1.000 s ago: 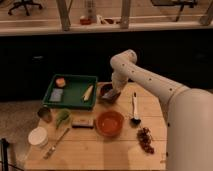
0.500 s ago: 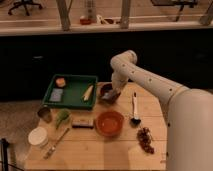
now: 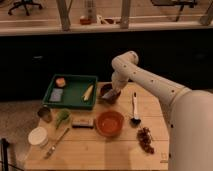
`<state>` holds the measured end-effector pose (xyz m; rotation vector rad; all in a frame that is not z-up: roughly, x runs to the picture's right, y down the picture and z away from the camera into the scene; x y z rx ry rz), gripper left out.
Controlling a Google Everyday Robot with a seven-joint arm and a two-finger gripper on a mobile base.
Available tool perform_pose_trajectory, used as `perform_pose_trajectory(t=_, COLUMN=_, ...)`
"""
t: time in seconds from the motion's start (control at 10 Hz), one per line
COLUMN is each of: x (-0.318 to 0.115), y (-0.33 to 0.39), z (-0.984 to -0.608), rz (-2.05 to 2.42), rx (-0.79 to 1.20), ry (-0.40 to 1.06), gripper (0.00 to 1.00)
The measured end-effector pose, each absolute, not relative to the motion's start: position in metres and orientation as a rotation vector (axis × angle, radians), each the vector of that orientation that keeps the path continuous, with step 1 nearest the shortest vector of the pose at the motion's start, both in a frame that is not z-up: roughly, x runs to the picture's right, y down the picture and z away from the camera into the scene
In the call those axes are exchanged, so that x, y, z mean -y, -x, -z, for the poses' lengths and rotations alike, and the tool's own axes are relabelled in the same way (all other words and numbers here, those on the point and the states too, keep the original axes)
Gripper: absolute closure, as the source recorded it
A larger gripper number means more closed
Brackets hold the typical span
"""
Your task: Place towel in purple bowl
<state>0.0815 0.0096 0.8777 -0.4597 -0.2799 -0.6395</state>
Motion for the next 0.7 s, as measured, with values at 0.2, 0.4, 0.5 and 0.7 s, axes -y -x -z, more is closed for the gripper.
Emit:
perform_pose_trajectory(t=0.2, x=-0.008, y=-0.077, z=-0.881, rz=0.650, rx=0.295, ry=0.458, gripper=1.00)
perform_pose_trajectory(t=0.4, x=-0.006, y=-0.075, z=-0.885, rz=0.663, rx=0.304, ry=0.460, gripper=1.00)
perform_pose_trajectory(t=0.5, x=-0.005, y=-0.072, z=-0.886, rz=0.671, rx=0.308, ry=0.461, gripper=1.00)
perform_pose_trajectory(t=0.7, x=-0.001, y=-0.065, z=-0.889, rz=0.691, rx=0.317, ry=0.462, gripper=1.00)
